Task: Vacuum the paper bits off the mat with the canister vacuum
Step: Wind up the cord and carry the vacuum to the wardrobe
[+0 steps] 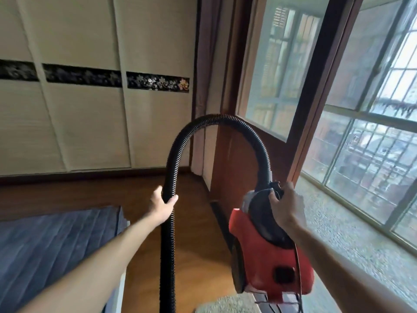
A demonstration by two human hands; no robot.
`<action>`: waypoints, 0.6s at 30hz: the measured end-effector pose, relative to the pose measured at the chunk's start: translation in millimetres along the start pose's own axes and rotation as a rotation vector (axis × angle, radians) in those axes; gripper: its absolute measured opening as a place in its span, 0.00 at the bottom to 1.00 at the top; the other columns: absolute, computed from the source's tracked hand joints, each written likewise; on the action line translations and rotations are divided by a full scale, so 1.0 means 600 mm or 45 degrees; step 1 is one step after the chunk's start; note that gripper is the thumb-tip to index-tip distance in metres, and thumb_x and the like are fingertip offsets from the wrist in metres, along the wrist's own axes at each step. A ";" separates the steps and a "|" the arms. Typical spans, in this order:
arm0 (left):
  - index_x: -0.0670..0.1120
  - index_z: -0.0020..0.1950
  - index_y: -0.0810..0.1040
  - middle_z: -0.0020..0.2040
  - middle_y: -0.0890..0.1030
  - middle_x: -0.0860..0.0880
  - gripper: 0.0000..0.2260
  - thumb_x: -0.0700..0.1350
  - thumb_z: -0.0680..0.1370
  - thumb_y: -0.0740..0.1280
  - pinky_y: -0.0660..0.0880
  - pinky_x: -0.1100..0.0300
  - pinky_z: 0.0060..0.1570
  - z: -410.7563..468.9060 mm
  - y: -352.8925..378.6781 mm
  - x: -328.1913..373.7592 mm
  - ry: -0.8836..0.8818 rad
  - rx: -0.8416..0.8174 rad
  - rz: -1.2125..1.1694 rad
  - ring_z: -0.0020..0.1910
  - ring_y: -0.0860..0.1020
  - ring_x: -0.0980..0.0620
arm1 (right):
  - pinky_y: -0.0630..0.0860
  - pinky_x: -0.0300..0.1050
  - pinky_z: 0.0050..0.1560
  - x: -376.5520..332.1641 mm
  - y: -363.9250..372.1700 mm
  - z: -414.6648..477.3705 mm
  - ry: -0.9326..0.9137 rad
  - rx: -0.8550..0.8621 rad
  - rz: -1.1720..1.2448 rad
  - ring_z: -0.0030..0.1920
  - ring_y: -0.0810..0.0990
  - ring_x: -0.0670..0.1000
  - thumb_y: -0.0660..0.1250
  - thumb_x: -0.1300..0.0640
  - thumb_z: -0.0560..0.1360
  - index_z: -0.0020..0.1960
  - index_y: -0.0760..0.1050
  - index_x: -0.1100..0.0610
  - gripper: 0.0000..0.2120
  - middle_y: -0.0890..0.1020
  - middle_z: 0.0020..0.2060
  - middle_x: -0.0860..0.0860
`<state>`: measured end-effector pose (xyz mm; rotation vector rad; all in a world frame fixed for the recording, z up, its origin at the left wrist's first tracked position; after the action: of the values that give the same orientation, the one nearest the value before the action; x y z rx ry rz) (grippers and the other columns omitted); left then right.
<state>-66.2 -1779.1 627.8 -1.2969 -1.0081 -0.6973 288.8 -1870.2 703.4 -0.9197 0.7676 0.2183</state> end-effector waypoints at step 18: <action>0.45 0.77 0.63 0.70 0.74 0.41 0.29 0.53 0.80 0.67 0.71 0.53 0.62 0.342 -0.118 0.154 -0.019 0.375 0.279 0.67 0.74 0.40 | 0.79 0.58 0.48 -0.221 0.274 0.333 -0.056 -0.237 0.112 0.49 0.80 0.64 0.63 0.48 0.77 0.49 0.62 0.55 0.13 0.79 0.49 0.61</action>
<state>-131.7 -1580.0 736.2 -1.1328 -0.9250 -0.3570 215.4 -1595.4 762.5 -1.0543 0.7561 0.3910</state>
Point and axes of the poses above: each hand's wrist, its own z-axis towards the middle knuckle, its own y-axis out of the palm, x = y × z, the point moved 8 cm from there along z, towards the middle knuckle
